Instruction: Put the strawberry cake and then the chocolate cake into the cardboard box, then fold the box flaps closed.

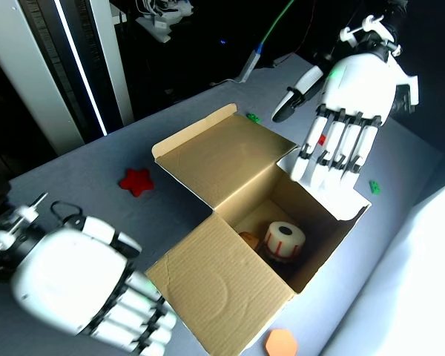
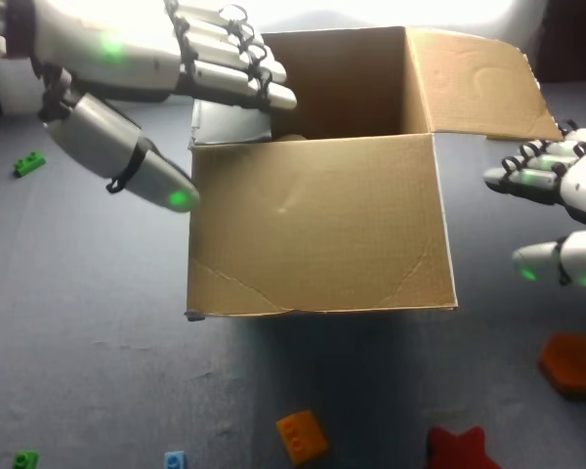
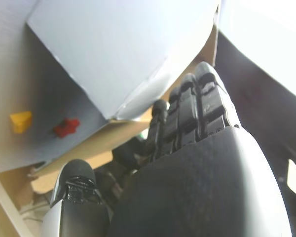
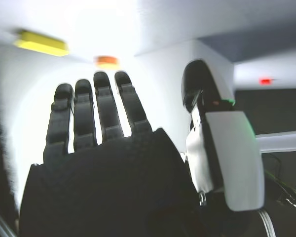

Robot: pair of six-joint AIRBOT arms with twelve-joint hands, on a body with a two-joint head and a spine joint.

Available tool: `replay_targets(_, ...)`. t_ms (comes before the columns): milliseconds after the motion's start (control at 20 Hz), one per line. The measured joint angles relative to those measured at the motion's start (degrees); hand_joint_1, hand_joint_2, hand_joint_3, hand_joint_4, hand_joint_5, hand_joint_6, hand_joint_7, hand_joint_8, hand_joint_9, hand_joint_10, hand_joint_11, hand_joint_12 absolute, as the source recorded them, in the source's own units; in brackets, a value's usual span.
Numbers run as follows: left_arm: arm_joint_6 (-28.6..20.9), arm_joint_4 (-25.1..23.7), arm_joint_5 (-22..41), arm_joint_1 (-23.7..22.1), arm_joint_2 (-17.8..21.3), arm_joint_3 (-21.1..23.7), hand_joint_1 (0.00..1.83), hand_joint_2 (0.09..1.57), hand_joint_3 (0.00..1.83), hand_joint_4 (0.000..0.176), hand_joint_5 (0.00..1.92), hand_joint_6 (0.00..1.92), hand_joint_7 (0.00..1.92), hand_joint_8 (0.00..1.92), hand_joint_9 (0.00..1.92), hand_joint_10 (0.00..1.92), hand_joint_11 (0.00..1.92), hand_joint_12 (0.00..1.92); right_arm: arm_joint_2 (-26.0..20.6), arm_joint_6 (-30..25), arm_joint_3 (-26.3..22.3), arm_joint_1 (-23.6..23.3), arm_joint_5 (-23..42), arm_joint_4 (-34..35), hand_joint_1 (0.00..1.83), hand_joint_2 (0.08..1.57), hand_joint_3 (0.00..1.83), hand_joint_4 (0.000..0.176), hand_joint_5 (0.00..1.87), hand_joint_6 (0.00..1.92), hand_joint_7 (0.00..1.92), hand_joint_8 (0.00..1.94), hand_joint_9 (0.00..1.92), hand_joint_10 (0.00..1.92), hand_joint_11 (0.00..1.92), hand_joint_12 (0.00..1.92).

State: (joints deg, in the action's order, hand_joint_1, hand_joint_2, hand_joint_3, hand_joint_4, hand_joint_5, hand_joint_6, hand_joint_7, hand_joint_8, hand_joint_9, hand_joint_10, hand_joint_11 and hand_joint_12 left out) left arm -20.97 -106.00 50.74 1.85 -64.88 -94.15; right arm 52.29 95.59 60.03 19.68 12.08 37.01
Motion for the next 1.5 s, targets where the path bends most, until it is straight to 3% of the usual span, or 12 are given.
replay_targets(200,1.40,-0.33,-0.09,3.61,-0.35,-0.72,0.00,1.11,0.00,0.043,0.05,0.00,0.06,0.00,0.09,0.00,0.00,0.39,-1.57,-1.73,-1.22,-2.67,1.57,-3.37,0.00,1.31,0.02,0.000,0.08,0.01,0.08,0.01,0.02,0.01,0.00,0.00)
replay_targets(250,1.49,0.55,-0.39,4.70,-0.37,-0.70,0.00,1.11,0.00,0.041,0.05,0.00,0.06,0.00,0.09,0.00,0.00,0.40,-4.02,-1.73,-4.11,-6.19,2.38,-4.94,0.00,1.31,0.02,0.000,0.08,0.01,0.08,0.01,0.02,0.01,0.00,0.00)
replay_targets(400,1.66,1.22,-0.59,5.22,-0.48,-0.72,0.00,1.14,0.01,0.031,0.07,0.01,0.06,0.00,0.09,0.00,0.00,0.42,-5.40,-1.77,-5.90,-9.11,3.61,-5.14,0.00,1.32,0.02,0.000,0.06,0.00,0.04,0.00,0.00,0.00,0.00,0.00)
replay_targets(500,1.62,0.98,-0.55,4.92,-0.48,-0.72,0.00,1.16,0.01,0.029,0.06,0.00,0.05,0.00,0.09,0.00,0.00,0.47,-5.68,-1.75,-6.75,-10.10,3.91,-5.11,0.00,1.34,0.02,0.000,0.10,0.02,0.07,0.01,0.05,0.02,0.00,0.00)
replay_targets(700,0.46,-0.87,0.92,0.22,-0.42,-2.73,0.00,1.17,0.00,0.027,0.06,0.00,0.06,0.00,0.08,0.00,0.00,0.36,-5.49,-1.70,-8.85,-12.26,3.06,-5.25,0.00,1.34,0.02,0.000,0.11,0.02,0.10,0.02,0.04,0.01,0.00,0.00)
replay_targets(800,-0.63,0.39,0.55,-1.53,0.50,-4.11,0.00,1.17,0.00,0.030,0.06,0.00,0.05,0.00,0.08,0.00,0.00,0.39,-4.35,-0.94,-9.14,-12.41,3.76,-5.25,0.00,1.34,0.01,0.000,0.05,0.00,0.06,0.00,0.02,0.01,0.00,0.00)
replay_targets(950,-1.27,-1.60,-0.24,-2.12,2.49,-5.05,0.00,1.16,0.00,0.036,0.06,0.00,0.07,0.00,0.08,0.00,0.00,0.39,-2.75,-0.46,-9.22,-12.28,4.07,-5.27,0.00,1.32,0.00,0.008,0.13,0.03,0.11,0.02,0.07,0.03,0.01,0.00)
replay_targets(1000,-1.53,-1.99,0.00,-2.29,3.54,-5.05,0.00,1.16,0.00,0.040,0.06,0.00,0.04,0.00,0.05,0.00,0.00,0.31,-2.08,-0.37,-9.20,-11.69,4.52,-5.29,0.00,1.32,0.01,0.003,0.09,0.01,0.10,0.01,0.06,0.02,0.00,0.00)
replay_targets(1150,-1.77,-2.40,-0.22,-2.34,5.31,-4.68,0.00,1.15,0.00,0.041,0.06,0.00,0.06,0.01,0.05,0.00,0.00,0.35,-1.38,0.83,-9.22,-10.08,4.85,-5.31,0.00,1.34,0.01,0.000,0.06,0.00,0.09,0.01,0.05,0.02,0.00,0.00)
replay_targets(1500,-1.88,-4.22,0.11,2.78,12.04,2.56,0.00,1.17,0.00,0.036,0.07,0.01,0.09,0.00,0.08,0.01,0.00,0.32,-1.51,-0.44,-9.22,-9.68,6.12,-5.31,0.00,1.35,0.01,0.000,0.09,0.01,0.10,0.01,0.06,0.02,0.01,0.01)
